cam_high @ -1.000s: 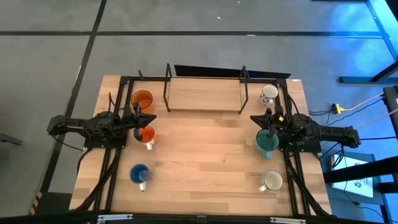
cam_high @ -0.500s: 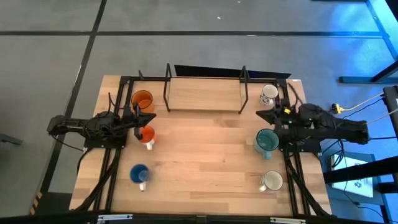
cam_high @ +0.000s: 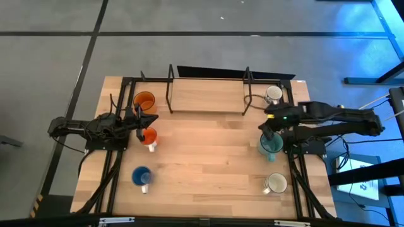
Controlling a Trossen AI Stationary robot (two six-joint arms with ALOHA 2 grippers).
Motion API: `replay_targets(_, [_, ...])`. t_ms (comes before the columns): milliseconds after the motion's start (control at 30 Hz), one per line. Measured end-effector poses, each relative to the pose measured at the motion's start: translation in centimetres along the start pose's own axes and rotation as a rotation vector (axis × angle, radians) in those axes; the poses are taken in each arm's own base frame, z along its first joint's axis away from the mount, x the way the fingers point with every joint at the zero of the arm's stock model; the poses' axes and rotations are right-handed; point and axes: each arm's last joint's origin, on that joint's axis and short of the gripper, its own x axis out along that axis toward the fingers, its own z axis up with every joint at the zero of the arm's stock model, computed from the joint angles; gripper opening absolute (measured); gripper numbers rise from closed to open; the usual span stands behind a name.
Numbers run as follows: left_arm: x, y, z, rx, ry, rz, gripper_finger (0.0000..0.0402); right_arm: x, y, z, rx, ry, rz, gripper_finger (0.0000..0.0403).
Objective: Place coffee mugs
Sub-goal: Put the blue mug on the shelf
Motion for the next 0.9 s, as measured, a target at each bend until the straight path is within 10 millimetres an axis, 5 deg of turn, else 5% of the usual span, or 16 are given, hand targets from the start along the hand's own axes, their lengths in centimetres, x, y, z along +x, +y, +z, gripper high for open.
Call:
replay_targets(500, [0.0,0.1,0.0,-0.018,-0.004,0.018,0.0,3.4,0.4,-0.2,0.32,0.374,-0.191,0.0007])
replay_targets(900, [0.0,0.1,0.0,-0.015,-0.004,0.019,0.0,5.6,0.6,0.0,0.352,0.47,-0.256,0.0186])
